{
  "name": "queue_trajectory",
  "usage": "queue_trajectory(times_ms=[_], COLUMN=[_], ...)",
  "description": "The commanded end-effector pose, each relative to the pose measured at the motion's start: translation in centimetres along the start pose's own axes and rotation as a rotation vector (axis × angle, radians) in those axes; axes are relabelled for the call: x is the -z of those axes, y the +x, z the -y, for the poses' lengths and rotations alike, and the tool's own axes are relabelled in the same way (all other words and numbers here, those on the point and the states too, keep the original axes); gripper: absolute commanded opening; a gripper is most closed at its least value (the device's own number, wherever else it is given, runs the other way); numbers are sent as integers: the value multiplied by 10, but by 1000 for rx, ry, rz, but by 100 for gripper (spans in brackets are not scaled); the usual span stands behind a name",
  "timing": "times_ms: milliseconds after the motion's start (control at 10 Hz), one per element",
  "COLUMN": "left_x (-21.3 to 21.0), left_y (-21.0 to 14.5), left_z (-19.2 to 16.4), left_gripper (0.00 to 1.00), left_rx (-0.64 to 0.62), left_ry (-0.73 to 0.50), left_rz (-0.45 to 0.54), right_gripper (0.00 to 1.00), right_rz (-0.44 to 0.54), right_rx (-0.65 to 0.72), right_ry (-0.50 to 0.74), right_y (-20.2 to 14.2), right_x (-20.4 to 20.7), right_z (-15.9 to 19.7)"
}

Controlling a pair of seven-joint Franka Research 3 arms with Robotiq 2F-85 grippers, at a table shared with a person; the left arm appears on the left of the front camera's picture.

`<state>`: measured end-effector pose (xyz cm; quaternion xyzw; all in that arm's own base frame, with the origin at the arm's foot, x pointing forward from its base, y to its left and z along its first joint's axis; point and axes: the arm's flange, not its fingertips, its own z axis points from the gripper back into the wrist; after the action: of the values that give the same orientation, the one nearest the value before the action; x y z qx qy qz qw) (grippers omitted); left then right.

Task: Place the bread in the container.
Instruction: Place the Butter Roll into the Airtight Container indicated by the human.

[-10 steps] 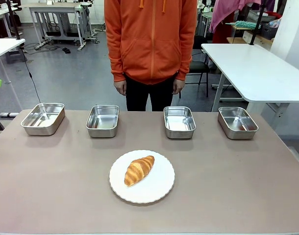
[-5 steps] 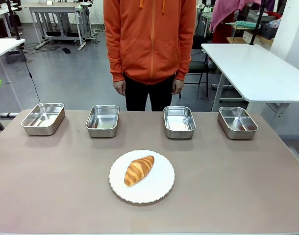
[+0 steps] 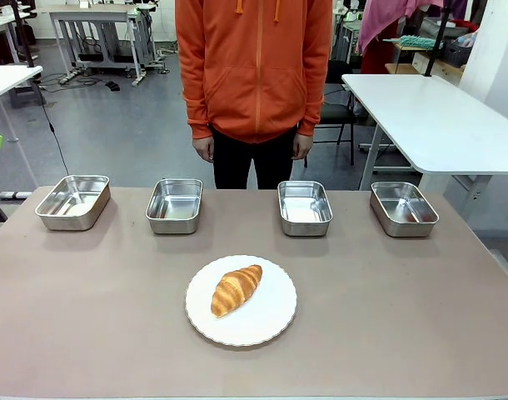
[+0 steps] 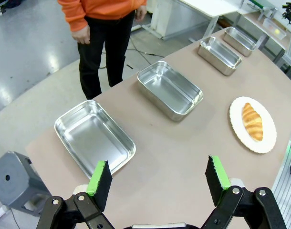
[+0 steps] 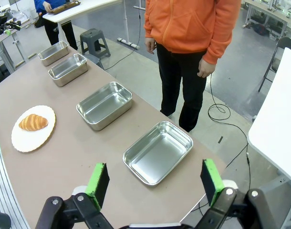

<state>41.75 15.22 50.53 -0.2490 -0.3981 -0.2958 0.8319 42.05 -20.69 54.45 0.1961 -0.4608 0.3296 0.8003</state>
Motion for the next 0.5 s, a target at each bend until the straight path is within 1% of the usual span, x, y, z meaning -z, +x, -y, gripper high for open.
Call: queue_trajectory(times_ms=[0,400], left_x=[-2,-2], left_y=[0,0], left_z=[-1,-1], left_gripper=[100,100], left_rx=[-2,-2], left_ry=[-2,-2], left_rz=[15,15], right_gripper=[100,100], right_rz=[4,4], right_rx=[-2,-2], right_ry=[2,2], right_y=[1,1], right_x=[1,1], right_z=[0,0])
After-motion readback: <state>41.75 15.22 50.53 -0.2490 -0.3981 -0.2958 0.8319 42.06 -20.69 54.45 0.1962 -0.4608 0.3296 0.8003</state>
